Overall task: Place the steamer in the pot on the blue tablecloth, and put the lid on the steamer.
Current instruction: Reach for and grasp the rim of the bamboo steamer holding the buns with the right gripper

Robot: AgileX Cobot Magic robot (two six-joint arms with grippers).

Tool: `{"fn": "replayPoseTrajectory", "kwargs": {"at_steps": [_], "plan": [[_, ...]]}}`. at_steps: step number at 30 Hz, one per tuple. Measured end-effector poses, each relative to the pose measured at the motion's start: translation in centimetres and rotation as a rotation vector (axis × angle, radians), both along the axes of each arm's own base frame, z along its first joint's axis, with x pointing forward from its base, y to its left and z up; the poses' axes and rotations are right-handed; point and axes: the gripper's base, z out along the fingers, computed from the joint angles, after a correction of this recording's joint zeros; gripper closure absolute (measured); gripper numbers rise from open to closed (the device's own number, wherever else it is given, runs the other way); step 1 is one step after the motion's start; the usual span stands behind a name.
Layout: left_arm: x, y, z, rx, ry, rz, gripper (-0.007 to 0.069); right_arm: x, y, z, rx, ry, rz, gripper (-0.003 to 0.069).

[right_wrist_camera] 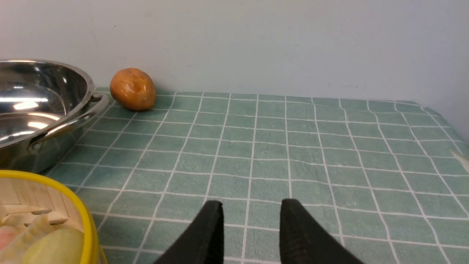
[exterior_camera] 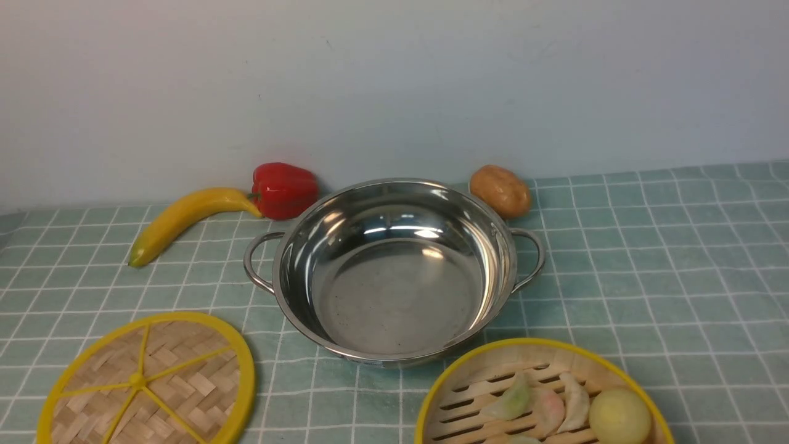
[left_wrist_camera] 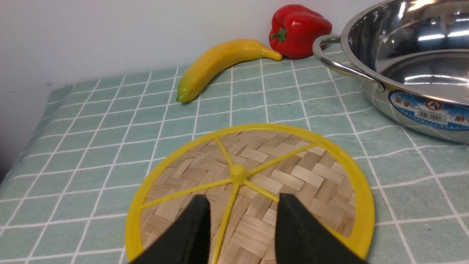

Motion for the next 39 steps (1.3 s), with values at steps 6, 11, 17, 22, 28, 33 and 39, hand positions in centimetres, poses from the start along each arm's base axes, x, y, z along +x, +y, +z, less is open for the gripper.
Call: {"fn": "replayPoseTrajectory", "kwargs": {"at_steps": [6, 11, 17, 22, 28, 33, 39], "plan": [[0.0, 0.0, 0.0, 0.000, 0.000, 0.000, 0.0382, 0.0, 0.0, 0.0, 0.000, 0.000, 0.000, 0.0415], [0.0, 0.0, 0.0, 0.007, 0.000, 0.000, 0.0382, 0.0, 0.0, 0.0, 0.000, 0.000, 0.000, 0.0415], [0.0, 0.2, 0.0, 0.066, 0.000, 0.003, 0.0382, 0.0, 0.0, 0.0, 0.013, -0.005, 0.000, 0.0415], [0.0, -0.1, 0.1, -0.082, -0.009, 0.011, 0.0382, 0.1, 0.2, 0.5, 0.254, -0.048, -0.011, 0.0415], [0.1, -1.3, 0.4, -0.584, -0.020, 0.024, 0.0382, 0.1, 0.4, 1.3, 0.767, -0.099, -0.036, 0.0415], [0.1, -1.9, 0.8, -0.853, -0.024, 0.017, 0.0382, 0.1, 0.2, 1.8, 0.967, -0.141, -0.054, 0.0415], [0.1, -1.9, 1.0, -0.899, -0.036, 0.016, 0.0382, 0.1, -0.4, 2.3, 1.017, -0.220, -0.083, 0.0415]]}}
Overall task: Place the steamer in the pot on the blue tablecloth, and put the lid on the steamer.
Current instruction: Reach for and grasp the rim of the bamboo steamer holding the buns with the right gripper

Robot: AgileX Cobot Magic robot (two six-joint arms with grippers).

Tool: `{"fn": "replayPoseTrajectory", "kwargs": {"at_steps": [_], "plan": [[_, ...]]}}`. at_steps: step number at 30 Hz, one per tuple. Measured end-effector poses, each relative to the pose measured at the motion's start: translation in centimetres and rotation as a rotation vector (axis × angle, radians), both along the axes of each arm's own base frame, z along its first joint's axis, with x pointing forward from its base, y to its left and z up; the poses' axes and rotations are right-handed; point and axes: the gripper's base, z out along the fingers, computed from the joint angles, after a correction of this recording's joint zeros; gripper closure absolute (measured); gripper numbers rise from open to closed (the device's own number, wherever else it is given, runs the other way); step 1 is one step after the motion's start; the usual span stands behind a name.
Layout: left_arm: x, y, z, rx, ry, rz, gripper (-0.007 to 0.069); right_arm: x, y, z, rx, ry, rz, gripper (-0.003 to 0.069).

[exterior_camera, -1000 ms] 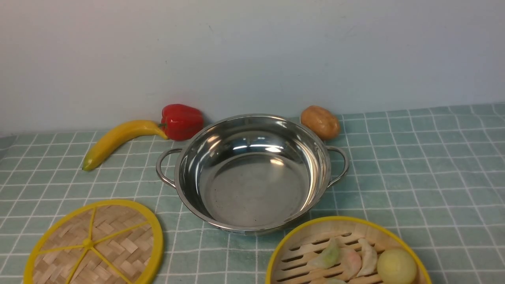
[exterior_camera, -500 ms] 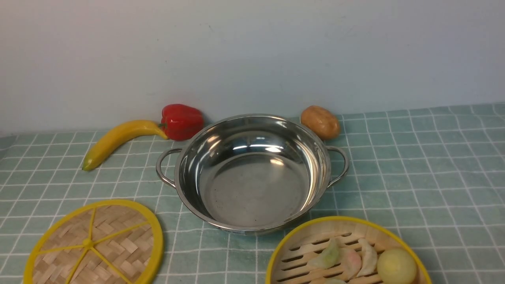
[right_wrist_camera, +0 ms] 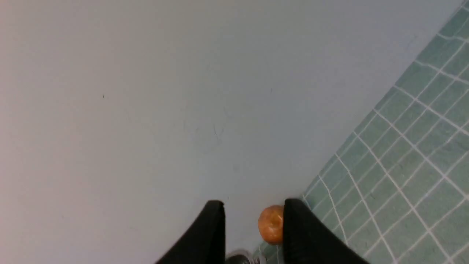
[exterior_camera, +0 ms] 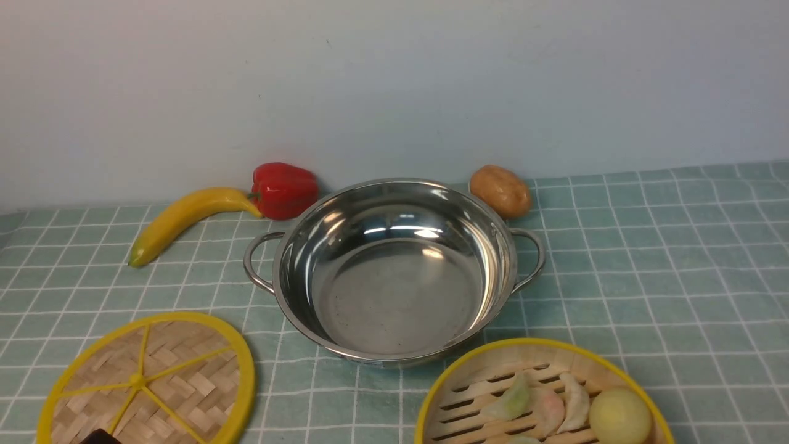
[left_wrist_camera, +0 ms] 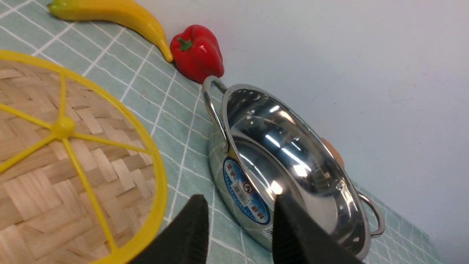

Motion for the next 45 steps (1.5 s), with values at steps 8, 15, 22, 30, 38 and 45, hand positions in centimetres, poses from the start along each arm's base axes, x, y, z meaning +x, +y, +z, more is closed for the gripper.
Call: {"fn": "replayPoseTrajectory", "kwargs": {"at_steps": [8, 15, 22, 30, 38, 45], "plan": [[0.3, 0.7, 1.4, -0.108, -0.139, 0.094, 0.0382, -0.2, -1.2, 0.9, 0.111, -0.110, -0.118, 0.0415], [-0.3, 2.6, 5.0, -0.247, -0.426, 0.285, 0.0382, -1.4, -1.8, 5.0, 0.068, -0.312, -0.195, 0.0415], [-2.9, 2.4, 16.0, 0.150, -0.755, 0.299, 0.0382, -5.8, -0.3, 19.0, -0.531, -0.682, -0.282, 0.0415], [1.7, 1.0, 20.7, 0.507, -0.305, 0.083, 0.0382, -0.6, -0.2, 25.7, -0.757, -0.135, -0.147, 0.0415], [7.4, 1.3, 20.5, 0.654, 0.364, -0.125, 0.0382, 6.6, 0.7, 23.9, -0.840, 0.577, 0.284, 0.0415], [10.2, 2.6, 17.5, 0.774, 0.785, -0.179, 0.0382, 12.1, 3.3, 16.7, -0.723, 0.759, 0.718, 0.0415]]}}
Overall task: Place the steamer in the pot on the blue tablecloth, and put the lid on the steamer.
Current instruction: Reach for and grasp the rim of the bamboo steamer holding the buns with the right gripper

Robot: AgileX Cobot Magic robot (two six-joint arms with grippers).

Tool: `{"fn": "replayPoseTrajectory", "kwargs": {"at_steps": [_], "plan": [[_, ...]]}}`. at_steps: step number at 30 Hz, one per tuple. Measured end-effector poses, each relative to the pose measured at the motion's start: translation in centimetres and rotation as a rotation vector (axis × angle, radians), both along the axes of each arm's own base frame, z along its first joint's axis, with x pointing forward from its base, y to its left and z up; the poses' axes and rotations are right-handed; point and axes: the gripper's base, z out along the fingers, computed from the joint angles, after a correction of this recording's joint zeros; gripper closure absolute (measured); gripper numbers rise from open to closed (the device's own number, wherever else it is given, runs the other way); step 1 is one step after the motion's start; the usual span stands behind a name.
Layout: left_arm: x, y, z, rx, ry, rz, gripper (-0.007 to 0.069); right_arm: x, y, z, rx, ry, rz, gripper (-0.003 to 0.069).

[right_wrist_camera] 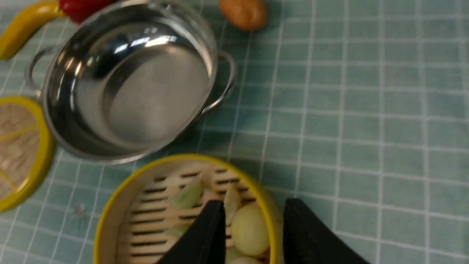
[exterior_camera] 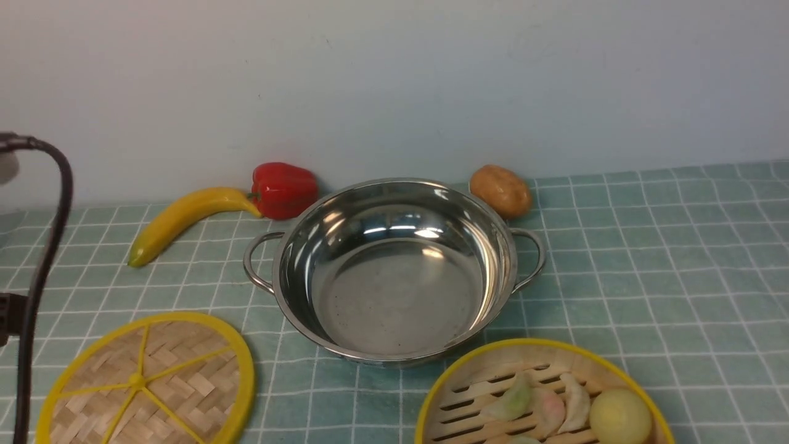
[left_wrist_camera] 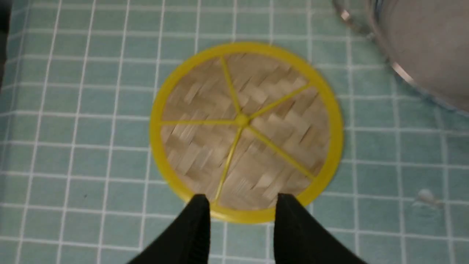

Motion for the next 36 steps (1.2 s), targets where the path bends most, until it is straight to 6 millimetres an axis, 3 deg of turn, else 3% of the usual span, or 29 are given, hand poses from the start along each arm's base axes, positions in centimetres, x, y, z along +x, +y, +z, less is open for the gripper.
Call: {"fn": "replayPoseTrajectory", "kwargs": {"at_steps": [3, 6, 11, 16, 23, 26, 32, 36], "plan": [[0.6, 0.2, -0.4, 0.020, 0.031, 0.004, 0.0382, 0.4, 0.1, -3.0, -0.004, 0.103, 0.029, 0.0415], [0.8, 0.1, -0.6, 0.015, 0.044, 0.003, 0.0382, 0.0, -0.1, -7.1, -0.038, 0.242, 0.039, 0.0415], [0.8, -0.2, -0.7, -0.024, 0.053, -0.002, 0.0382, -0.9, -0.2, -11.0, -0.050, 0.325, 0.034, 0.0415], [0.8, -0.5, -0.7, -0.056, 0.057, -0.015, 0.0382, -0.8, 1.1, -11.4, -0.040, 0.287, 0.075, 0.0415], [0.8, -0.7, -0.7, -0.070, 0.057, -0.026, 0.0382, -1.4, 7.4, -10.7, 0.050, 0.167, 0.241, 0.0415], [0.8, -0.7, -0.7, -0.072, 0.058, -0.027, 0.0382, -0.9, 9.2, -10.4, -0.019, 0.160, 0.240, 0.0415], [0.8, -0.7, -0.7, -0.065, 0.059, -0.040, 0.0382, 0.7, 8.5, -10.8, -0.241, 0.242, 0.106, 0.0415], [0.8, -0.7, -0.7, -0.057, 0.060, -0.054, 0.0382, 1.3, 8.1, -12.3, -0.360, 0.323, 0.081, 0.0415]]}}
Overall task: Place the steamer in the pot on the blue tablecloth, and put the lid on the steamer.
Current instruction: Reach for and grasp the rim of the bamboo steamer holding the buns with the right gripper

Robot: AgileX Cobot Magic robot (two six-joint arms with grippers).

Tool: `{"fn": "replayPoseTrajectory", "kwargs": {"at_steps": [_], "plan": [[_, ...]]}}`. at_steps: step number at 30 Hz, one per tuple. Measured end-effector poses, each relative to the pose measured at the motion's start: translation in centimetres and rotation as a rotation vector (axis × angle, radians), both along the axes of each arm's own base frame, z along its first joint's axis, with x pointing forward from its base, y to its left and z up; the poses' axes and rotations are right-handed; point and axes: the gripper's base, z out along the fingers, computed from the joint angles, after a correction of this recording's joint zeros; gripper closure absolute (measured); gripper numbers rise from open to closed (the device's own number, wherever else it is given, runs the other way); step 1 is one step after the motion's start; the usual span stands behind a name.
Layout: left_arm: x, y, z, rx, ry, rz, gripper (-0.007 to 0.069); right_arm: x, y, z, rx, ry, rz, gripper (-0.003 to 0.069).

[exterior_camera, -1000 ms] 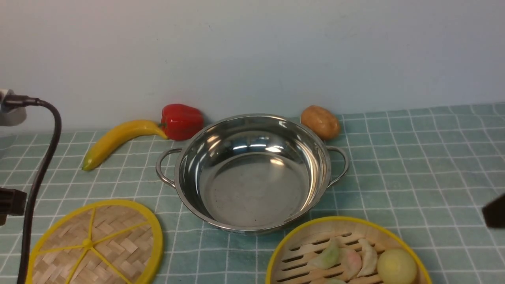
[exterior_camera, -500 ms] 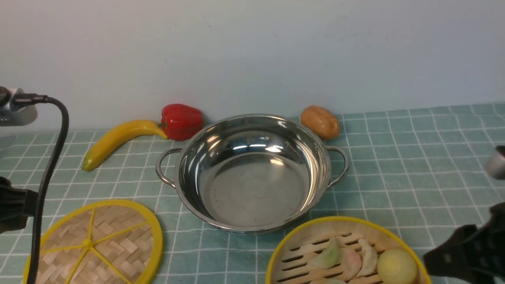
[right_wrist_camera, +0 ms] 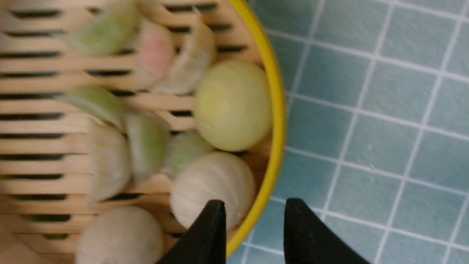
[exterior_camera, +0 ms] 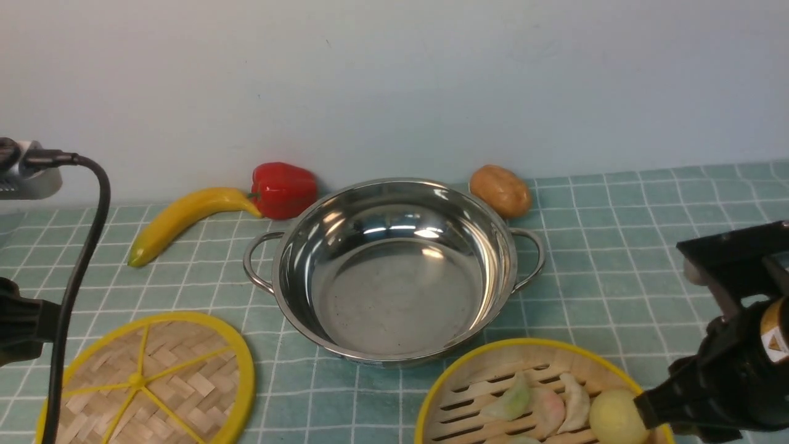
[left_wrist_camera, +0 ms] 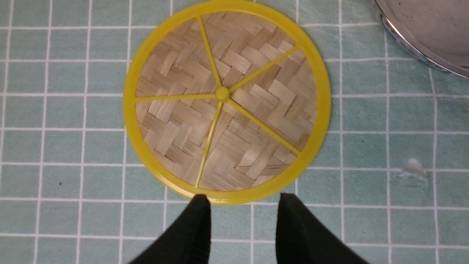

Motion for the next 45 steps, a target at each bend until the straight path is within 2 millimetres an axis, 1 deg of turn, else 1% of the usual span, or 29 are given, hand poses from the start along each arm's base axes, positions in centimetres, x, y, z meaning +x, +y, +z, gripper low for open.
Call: {"fn": "replayPoseTrajectory", "kwargs": {"at_steps": [8, 16, 23, 30, 39, 45], "plan": [[0.0, 0.0, 0.0, 0.005, 0.001, -0.009, 0.0382, 1.0, 0.5, -1.9, -0.053, 0.057, 0.006, 0.0415], [0.0, 0.0, 0.0, 0.006, 0.001, -0.011, 0.0382, 2.0, 1.0, -3.2, -0.074, 0.050, 0.023, 0.0415], [0.0, 0.0, 0.0, 0.006, 0.001, -0.012, 0.0382, 2.3, 0.9, -3.7, -0.098, 0.052, 0.033, 0.0415], [0.0, 0.0, 0.0, 0.006, 0.001, -0.012, 0.0382, 2.3, 0.8, -5.3, -0.122, 0.069, 0.045, 0.0415], [0.0, 0.0, 0.0, 0.006, 0.001, -0.012, 0.0382, 2.7, 1.1, -6.5, -0.136, 0.082, 0.045, 0.0415], [0.0, 0.0, 0.0, 0.006, 0.001, -0.012, 0.0382, 3.1, 1.0, -7.5, -0.175, 0.088, 0.023, 0.0415]]}}
